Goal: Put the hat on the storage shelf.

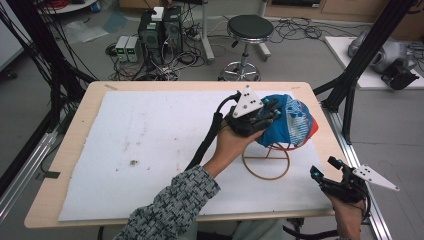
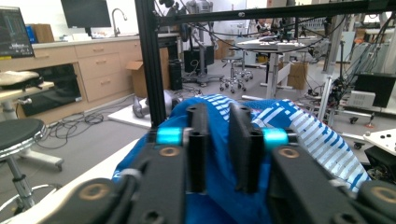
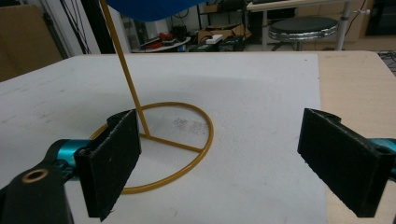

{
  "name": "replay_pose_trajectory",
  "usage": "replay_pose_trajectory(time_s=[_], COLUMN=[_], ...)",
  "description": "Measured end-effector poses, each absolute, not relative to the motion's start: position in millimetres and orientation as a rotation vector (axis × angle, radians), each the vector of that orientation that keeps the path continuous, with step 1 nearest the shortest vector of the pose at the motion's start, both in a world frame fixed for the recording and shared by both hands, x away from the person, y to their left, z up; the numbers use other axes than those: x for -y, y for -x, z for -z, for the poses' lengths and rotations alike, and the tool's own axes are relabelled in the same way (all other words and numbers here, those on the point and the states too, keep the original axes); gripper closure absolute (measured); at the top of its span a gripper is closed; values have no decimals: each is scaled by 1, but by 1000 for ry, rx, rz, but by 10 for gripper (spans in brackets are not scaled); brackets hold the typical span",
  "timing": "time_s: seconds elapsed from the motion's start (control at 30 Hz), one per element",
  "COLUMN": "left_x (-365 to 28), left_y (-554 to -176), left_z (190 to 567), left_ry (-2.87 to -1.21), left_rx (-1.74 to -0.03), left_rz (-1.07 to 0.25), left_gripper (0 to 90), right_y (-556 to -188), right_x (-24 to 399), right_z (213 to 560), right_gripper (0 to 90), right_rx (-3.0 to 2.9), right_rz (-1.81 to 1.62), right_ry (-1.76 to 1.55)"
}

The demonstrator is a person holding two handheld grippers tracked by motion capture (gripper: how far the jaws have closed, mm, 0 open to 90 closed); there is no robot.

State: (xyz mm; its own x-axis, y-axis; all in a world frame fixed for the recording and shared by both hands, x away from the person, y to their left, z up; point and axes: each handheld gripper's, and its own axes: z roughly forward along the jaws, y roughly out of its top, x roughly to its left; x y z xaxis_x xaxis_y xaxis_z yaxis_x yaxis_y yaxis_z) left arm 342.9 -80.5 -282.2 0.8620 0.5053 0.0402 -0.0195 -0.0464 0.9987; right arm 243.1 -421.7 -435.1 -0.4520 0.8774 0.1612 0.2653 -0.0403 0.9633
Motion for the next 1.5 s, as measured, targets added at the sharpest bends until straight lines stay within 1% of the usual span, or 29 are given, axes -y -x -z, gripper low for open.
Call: replay_pose_trajectory(time_s=[0.07,0.17,0.27,0.4,0.7,0.93,1.27,1.5], left_x=[80,79,78,77,69,47,-4,-51], left_y=[-344,-344,-345,-345,-342,-340,-341,-338], left_z=[283,284,284,284,283,280,282,287], left_ry=[-1571,-1570,-1561,-1566,-1550,-1541,-1529,-1511], left_rx=[-400,-407,-416,-420,-424,-437,-508,-586], left_rz=[-439,-439,-439,-436,-445,-475,-547,-619], left_gripper=[686,650,570,543,522,498,480,451], right_y=[-243,-243,-243,-243,-243,-243,-245,-251], right_x=[422,422,421,421,421,421,416,412], right_z=[435,435,435,435,435,435,435,434], right_gripper=[124,124,124,124,124,123,124,124], right_rx=[-1719,-1721,-1721,-1721,-1722,-1723,-1738,-1752], right_rz=[-1522,-1519,-1521,-1520,-1520,-1518,-1514,-1511], right_ry=[-1206,-1203,-1206,-1205,-1205,-1202,-1194,-1180])
